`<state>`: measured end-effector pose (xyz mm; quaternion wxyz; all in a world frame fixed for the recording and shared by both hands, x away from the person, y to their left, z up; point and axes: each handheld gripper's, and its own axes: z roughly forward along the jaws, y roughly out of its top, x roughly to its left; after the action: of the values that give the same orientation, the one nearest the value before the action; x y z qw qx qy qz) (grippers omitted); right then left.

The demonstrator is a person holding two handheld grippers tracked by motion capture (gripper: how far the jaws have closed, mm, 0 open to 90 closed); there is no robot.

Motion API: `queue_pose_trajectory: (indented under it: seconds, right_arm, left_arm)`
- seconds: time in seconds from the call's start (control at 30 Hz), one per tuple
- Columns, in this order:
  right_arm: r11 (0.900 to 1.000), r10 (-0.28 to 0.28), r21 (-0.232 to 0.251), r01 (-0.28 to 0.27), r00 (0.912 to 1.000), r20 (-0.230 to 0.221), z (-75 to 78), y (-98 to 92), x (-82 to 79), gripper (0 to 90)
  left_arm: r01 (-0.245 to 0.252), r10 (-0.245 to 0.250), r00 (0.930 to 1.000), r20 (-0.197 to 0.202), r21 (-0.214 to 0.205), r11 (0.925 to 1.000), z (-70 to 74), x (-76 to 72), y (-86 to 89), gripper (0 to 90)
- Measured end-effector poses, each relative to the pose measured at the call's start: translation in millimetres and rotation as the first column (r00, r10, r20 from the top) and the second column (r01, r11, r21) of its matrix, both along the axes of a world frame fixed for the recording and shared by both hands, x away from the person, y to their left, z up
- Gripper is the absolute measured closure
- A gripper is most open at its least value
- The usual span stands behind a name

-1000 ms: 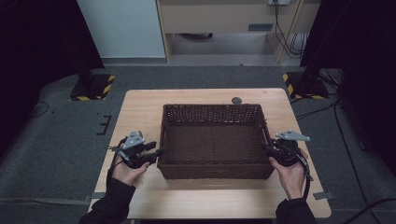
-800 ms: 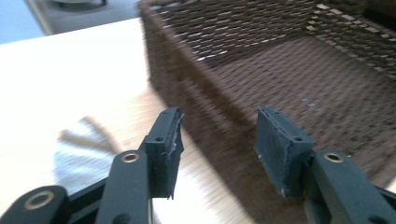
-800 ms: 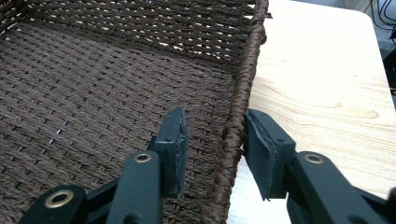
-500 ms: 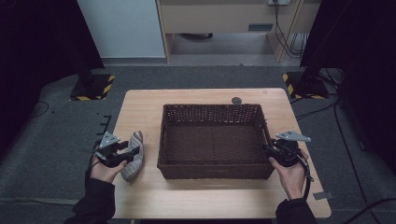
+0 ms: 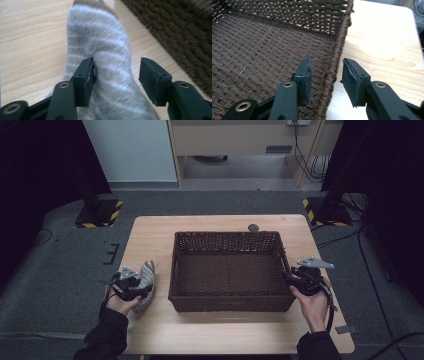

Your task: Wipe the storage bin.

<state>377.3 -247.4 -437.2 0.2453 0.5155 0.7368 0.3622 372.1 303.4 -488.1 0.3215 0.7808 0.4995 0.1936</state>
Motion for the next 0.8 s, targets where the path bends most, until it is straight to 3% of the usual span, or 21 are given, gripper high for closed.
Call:
queue_pose_trajectory:
  seconds: [0.13,0.3,0.6,0.8]
  right_arm:
    - [0.9996,0.002,-0.027,-0.003,0.9996,-0.027,-5.0,6.1,3.3,60.5]
    - [0.9997,-0.014,-0.018,0.014,0.9992,-0.038,-6.0,6.3,4.0,64.0]
    - [0.9995,-0.022,-0.026,0.021,0.9990,-0.039,-5.6,7.2,4.2,68.7]
    - [1.0000,-0.001,-0.008,0.001,0.9991,-0.042,-5.3,7.4,2.9,70.3]
  left_arm:
    - [-0.016,0.016,0.9995,-0.028,-0.011,0.9998,-7.4,5.2,3.1,53.3]
    - [-0.025,0.024,0.9996,-0.012,-0.031,0.9992,-3.6,4.7,6.9,64.0]
    - [-0.031,0.046,0.9915,0.122,-0.123,0.9919,30.6,9.7,11.8,66.2]
    - [0.012,0.014,0.9828,0.184,-0.138,0.9903,48.1,20.8,4.5,66.1]
